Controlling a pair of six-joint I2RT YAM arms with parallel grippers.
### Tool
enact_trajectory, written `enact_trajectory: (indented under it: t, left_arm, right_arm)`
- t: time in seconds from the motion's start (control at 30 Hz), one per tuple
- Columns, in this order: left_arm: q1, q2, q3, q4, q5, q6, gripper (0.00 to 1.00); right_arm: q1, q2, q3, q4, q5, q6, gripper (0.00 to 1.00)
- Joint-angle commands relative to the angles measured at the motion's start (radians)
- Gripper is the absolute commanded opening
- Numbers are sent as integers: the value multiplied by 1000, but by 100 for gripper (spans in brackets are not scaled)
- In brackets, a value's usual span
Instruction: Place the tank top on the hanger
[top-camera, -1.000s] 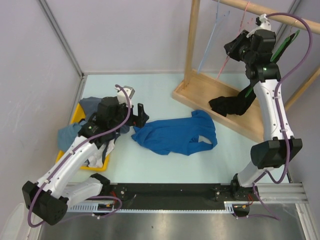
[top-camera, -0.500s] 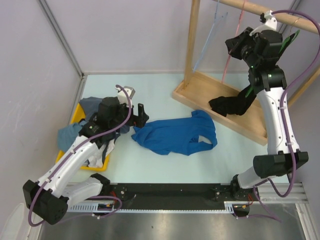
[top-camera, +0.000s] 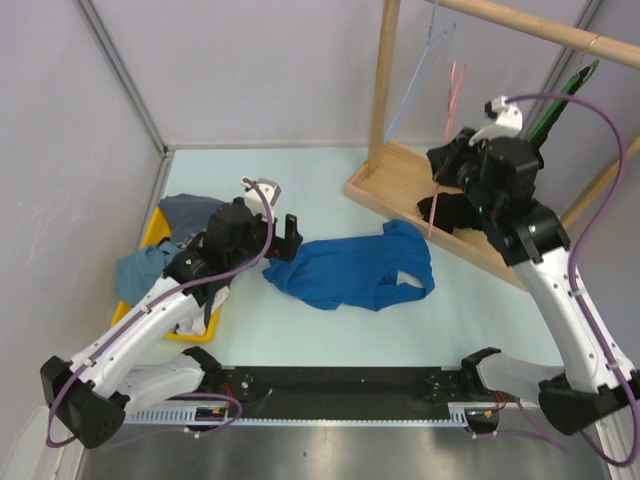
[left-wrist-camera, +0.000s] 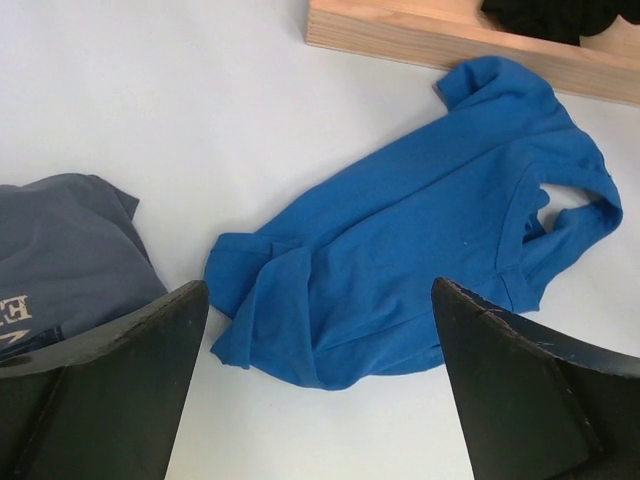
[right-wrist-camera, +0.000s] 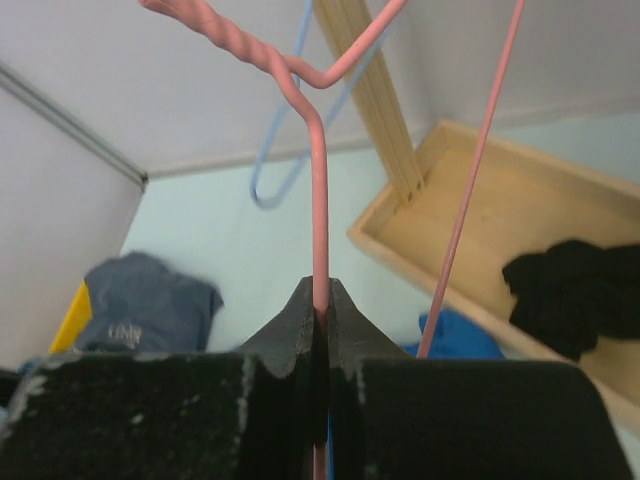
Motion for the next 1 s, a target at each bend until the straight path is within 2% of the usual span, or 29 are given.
enact_trajectory:
  t: [0.0,0.1,0.17,0.23,0.37,0.53,0.8,0.97]
  left_arm:
    - [-128,-29,4,-3,-133,2,98]
    - [-260,-12,-1,18,-212,-67,98]
    - [-315,14,-66,79,-216,-154,98]
    - [-374,95,-126,233,-182,-243,98]
    - [-472,303,-130,327,-231,-332,99]
    - [-506,533,-28,370,-254,-357,99]
    - [-506,637,-25,330,-332,-415,96]
    - [-524,644,-56,230,-471,-463,95]
  right_arm:
    - [88,-170,-135,-86,108,11,0]
    - [138,-271,-257,-155,98,52,0]
    - [164,-328,-347,-169,90,83,0]
    - [169,-385,-387,-189,72,93,0]
    - [172,-424,-461,-227,65,101,0]
    - [172,-451,-544,-223,44,110,0]
    - [171,-496,-599,-209,24,118,0]
    - [171,-490,-611,-191,12,112,0]
